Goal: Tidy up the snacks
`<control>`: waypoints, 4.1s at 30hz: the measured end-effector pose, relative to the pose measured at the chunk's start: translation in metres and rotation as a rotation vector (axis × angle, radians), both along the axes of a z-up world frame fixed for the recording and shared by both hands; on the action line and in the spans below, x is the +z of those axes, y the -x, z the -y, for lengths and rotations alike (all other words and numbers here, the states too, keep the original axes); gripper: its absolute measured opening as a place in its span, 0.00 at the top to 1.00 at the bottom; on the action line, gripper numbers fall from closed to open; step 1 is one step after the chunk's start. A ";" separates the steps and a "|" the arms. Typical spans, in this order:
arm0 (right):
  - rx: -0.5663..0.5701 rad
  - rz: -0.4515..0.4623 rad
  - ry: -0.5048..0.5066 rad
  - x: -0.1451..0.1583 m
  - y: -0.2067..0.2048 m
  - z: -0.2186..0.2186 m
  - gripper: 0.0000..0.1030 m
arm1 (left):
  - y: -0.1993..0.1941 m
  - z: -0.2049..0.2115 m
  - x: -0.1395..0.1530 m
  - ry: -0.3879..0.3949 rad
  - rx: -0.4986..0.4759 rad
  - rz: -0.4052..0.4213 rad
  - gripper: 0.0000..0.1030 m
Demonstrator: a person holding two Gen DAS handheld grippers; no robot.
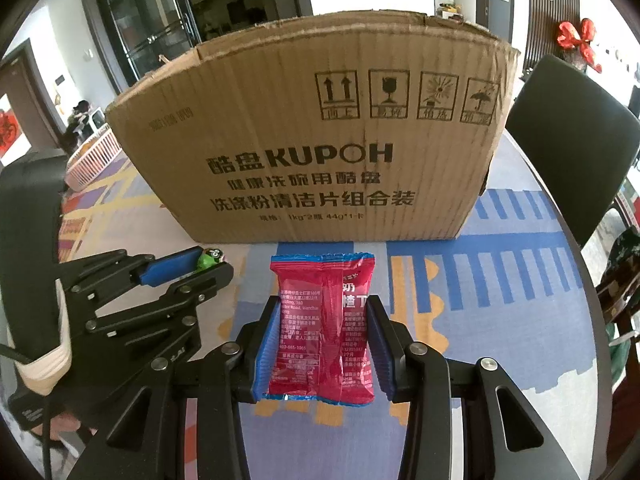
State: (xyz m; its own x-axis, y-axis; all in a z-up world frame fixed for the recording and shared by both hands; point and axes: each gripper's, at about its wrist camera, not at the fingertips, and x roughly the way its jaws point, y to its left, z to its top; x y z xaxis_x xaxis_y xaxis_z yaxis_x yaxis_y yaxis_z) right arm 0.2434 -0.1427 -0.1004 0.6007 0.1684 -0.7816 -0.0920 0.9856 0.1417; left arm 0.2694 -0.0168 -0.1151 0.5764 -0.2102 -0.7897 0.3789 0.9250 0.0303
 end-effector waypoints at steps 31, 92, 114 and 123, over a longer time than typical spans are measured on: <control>0.014 0.245 -0.041 0.097 0.039 0.021 0.59 | 0.055 -0.011 0.124 0.134 0.074 0.219 0.76; -0.011 0.296 0.065 0.157 -0.009 0.043 0.37 | 0.014 -0.006 0.176 0.052 0.212 0.276 0.46; -0.033 0.415 0.069 0.158 0.111 0.051 0.16 | 0.135 -0.009 0.176 0.057 0.262 0.415 0.12; -0.053 0.425 0.074 0.146 0.148 0.054 0.13 | 0.165 -0.014 0.162 0.069 0.287 0.406 0.04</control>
